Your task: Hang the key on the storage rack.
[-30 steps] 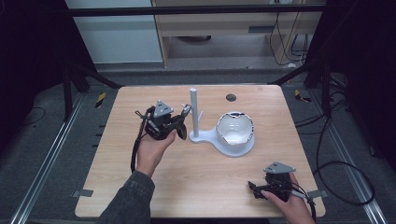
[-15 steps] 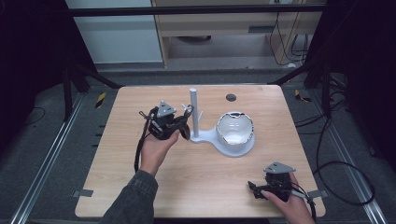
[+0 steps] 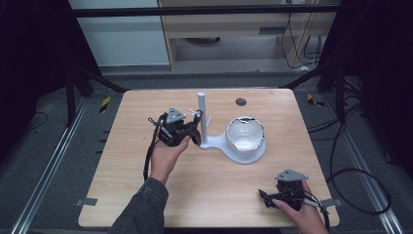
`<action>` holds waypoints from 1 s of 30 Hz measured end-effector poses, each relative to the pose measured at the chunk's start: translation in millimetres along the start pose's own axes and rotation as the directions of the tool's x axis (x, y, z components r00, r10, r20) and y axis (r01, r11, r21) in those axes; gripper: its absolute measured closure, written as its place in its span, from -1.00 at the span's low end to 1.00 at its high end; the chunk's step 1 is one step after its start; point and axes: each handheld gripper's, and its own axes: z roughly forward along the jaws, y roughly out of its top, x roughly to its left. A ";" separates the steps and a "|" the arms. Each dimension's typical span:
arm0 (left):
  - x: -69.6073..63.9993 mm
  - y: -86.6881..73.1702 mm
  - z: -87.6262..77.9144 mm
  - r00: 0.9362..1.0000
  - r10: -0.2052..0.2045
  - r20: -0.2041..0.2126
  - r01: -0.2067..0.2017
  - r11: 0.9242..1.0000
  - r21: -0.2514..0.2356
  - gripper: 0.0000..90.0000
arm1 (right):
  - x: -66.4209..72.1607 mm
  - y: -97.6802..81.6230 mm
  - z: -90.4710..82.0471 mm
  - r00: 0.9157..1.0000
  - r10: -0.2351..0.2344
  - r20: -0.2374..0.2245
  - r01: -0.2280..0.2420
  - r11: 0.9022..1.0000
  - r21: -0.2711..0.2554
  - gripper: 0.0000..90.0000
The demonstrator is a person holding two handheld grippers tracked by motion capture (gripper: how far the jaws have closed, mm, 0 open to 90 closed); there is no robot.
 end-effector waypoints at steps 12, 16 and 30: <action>1.1 -2.5 2.9 1.000 -0.009 0.007 0.009 1.000 -0.014 0.78 | 0.0 0.0 0.0 1.000 -0.001 0.001 0.001 1.000 0.001 -0.99; -0.4 -3.3 1.6 1.000 -0.010 -0.001 0.010 1.000 -0.025 0.75 | -0.1 0.0 0.1 1.000 -0.002 0.000 0.002 1.000 -0.001 -0.99; -5.3 -5.2 -20.8 0.999 -0.021 -0.030 0.019 0.998 -0.056 0.35 | 0.4 0.0 0.0 1.000 0.003 -0.001 -0.003 1.000 0.001 -0.99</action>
